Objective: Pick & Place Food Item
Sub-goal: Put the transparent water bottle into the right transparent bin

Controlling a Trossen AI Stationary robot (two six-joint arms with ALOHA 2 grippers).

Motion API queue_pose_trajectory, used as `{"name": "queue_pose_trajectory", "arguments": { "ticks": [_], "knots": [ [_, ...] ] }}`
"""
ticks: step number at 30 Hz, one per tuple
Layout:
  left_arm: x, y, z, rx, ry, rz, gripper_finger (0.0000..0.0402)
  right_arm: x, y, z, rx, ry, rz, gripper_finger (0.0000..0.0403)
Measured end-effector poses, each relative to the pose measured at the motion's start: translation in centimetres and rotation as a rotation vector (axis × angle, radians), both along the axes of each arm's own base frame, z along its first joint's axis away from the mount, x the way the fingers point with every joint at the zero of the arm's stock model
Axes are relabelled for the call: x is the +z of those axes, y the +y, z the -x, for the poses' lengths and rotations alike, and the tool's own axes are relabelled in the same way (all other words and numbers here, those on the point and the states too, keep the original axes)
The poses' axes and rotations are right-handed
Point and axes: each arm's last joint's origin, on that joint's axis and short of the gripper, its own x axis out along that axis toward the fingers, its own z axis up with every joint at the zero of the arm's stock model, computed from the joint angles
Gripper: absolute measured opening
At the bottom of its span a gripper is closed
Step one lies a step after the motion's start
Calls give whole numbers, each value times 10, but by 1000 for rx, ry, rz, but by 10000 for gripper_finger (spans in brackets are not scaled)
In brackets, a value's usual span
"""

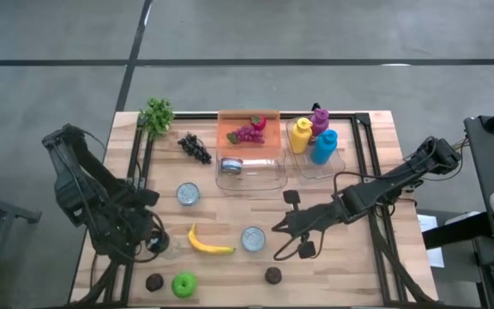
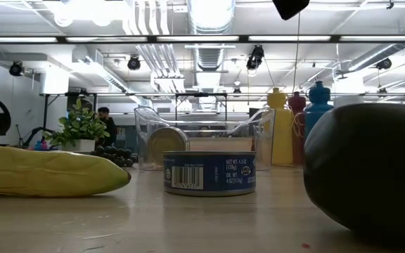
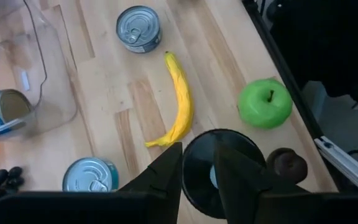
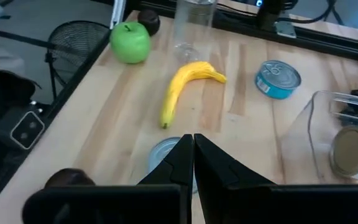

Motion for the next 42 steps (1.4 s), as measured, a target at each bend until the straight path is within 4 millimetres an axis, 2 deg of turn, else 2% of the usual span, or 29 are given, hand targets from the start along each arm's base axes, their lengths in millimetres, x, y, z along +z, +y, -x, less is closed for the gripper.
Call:
{"name": "queue_pose_trajectory", "arguments": {
  "ticks": [7, 18, 42],
  "knots": [
    [-5, -6, -5, 1, 17, -25, 97, 0, 0, 0, -19, 5, -30, 8],
    [-5, -6, -5, -60, 11, -50, 97, 0, 0, 0, -20, 6, -31, 8],
    [-5, -6, -4, -68, 10, -56, 97, 0, 0, 0, -20, 6, -32, 8]
  ]
}}
